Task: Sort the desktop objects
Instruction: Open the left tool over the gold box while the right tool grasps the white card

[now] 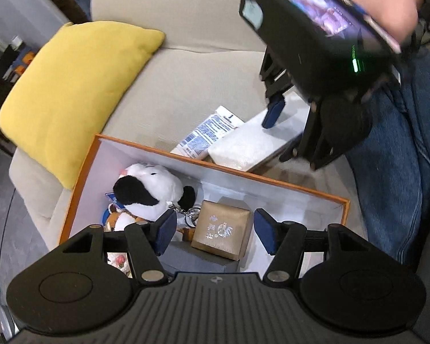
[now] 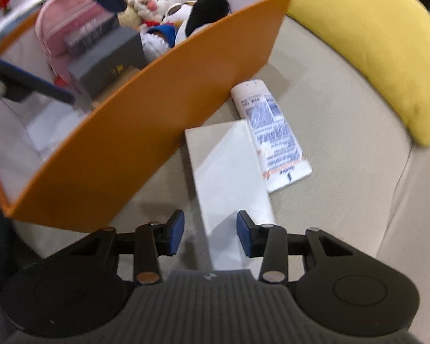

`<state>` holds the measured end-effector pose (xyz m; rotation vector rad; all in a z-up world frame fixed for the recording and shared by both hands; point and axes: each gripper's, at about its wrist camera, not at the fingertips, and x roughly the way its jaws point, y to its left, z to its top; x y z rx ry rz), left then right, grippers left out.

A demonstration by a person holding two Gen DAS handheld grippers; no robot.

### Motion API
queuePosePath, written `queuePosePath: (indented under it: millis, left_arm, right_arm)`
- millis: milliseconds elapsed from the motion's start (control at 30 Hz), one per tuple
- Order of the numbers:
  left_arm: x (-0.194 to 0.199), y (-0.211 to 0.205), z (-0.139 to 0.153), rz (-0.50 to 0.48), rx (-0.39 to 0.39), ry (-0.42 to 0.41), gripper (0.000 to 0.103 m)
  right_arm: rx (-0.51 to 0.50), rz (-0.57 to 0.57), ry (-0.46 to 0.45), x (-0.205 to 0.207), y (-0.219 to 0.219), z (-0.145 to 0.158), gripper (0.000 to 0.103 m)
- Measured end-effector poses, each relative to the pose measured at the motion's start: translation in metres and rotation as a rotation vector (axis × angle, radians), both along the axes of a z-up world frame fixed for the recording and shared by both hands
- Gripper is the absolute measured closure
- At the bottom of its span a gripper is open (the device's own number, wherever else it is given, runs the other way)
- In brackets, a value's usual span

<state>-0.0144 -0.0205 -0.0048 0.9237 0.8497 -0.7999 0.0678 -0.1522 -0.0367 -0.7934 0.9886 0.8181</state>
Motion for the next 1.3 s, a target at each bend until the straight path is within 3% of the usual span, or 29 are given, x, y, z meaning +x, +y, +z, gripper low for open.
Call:
queuePosePath:
  millis: [400,767,833,1000,1300]
  left_arm:
    - [0.012,0.022,-0.005,0.11,-0.052,0.011,0.032]
    - [0.0,0.015,0.004,0.11,-0.062,-0.014,0.033]
    - [-0.001,0.014,0.005,0.108,-0.061,-0.016,0.033]
    - [-0.005,0.013,0.005,0.097,-0.049,-0.018,0.035]
    - [-0.003,0.004,0.009,0.085,-0.064,-0.024,0.039]
  right_arm:
    - [-0.221,0.178,-0.285,-0.022,0.033,-0.034,0.046]
    - [-0.268,0.212,-0.344,-0.026,0.035,-0.044,0.046]
    - [-0.25,0.196,-0.336,-0.024,0.034,-0.04,0.047]
    - [-0.166,0.121,-0.267,-0.017,0.021,-0.015,0.066]
    - [-0.018,-0.097,-0.016,0.035,-0.03,0.011,0.069]
